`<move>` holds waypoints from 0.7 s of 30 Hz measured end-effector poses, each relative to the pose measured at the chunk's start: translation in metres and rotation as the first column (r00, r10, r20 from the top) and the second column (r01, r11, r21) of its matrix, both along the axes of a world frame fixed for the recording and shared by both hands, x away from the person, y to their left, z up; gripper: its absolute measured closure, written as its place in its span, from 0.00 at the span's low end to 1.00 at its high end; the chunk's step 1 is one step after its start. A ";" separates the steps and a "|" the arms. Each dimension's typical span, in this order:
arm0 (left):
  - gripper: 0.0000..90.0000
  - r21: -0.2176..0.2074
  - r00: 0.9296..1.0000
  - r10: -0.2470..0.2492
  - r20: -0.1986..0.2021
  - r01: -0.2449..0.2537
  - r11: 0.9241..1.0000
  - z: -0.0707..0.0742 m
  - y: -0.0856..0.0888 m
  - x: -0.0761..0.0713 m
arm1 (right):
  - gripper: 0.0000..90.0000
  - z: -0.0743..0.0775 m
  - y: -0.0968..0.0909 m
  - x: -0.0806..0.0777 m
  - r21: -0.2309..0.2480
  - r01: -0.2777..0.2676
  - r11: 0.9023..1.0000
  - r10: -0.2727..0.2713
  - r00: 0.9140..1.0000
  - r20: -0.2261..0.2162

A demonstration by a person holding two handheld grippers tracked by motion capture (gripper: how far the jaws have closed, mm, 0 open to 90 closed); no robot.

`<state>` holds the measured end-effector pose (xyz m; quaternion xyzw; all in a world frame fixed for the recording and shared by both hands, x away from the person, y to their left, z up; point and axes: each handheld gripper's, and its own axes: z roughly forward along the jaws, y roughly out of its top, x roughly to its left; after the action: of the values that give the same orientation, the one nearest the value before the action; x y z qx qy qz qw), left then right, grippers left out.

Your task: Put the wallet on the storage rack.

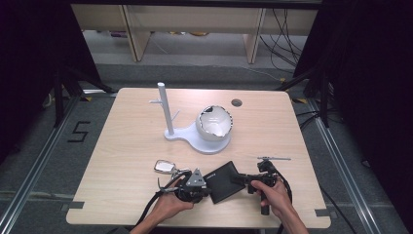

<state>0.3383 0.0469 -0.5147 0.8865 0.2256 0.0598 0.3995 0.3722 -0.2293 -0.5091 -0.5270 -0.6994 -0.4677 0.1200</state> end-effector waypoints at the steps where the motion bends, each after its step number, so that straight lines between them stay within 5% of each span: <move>1: 0.99 -0.004 1.000 0.000 -0.003 0.000 1.000 0.000 0.000 0.000 | 0.79 0.003 0.002 -0.001 0.004 -0.006 1.000 0.006 1.000 0.012; 6: 0.97 0.004 1.000 0.004 0.002 -0.004 1.000 0.000 0.000 0.000 | 0.83 0.012 0.005 -0.004 0.025 -0.023 0.999 0.022 0.999 0.044; 7: 0.94 0.038 1.000 -0.010 0.011 0.010 0.999 0.002 0.002 0.001 | 0.84 0.013 0.005 -0.005 0.027 -0.028 0.999 0.027 0.999 0.048; 13: 0.76 0.008 1.000 0.019 0.011 -0.019 1.000 0.014 0.010 -0.001 | 0.86 0.026 0.012 -0.014 0.072 -0.031 0.997 0.032 0.999 -0.016; 14: 0.76 0.000 0.999 0.028 0.020 -0.028 1.000 0.017 0.013 -0.001 | 0.86 0.022 0.010 -0.010 0.044 -0.056 0.997 0.052 0.994 0.101; 15: 0.71 -0.015 0.999 0.028 0.020 -0.027 1.000 0.024 0.019 -0.004 | 0.87 0.027 0.011 -0.012 0.051 -0.065 0.997 0.058 0.991 0.122; 18: 0.63 -0.014 0.999 0.039 0.028 -0.039 0.999 0.031 0.027 -0.011 | 0.87 0.035 0.013 -0.014 0.074 -0.068 0.995 0.060 0.992 0.112; 19: 0.61 -0.014 0.999 0.039 0.028 -0.039 0.999 0.031 0.027 -0.011 | 0.87 0.036 0.012 -0.012 0.070 -0.078 0.994 0.067 0.986 0.153; 21: 0.58 0.000 0.999 0.037 0.039 -0.037 0.999 0.033 0.034 -0.016 | 0.87 0.039 0.013 -0.014 0.084 -0.065 0.994 0.055 0.990 0.126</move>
<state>0.3225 0.0805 -0.4814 0.8810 0.2342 0.0844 0.4024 0.3583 -0.2164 -0.4700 -0.4699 -0.6999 -0.5259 0.1133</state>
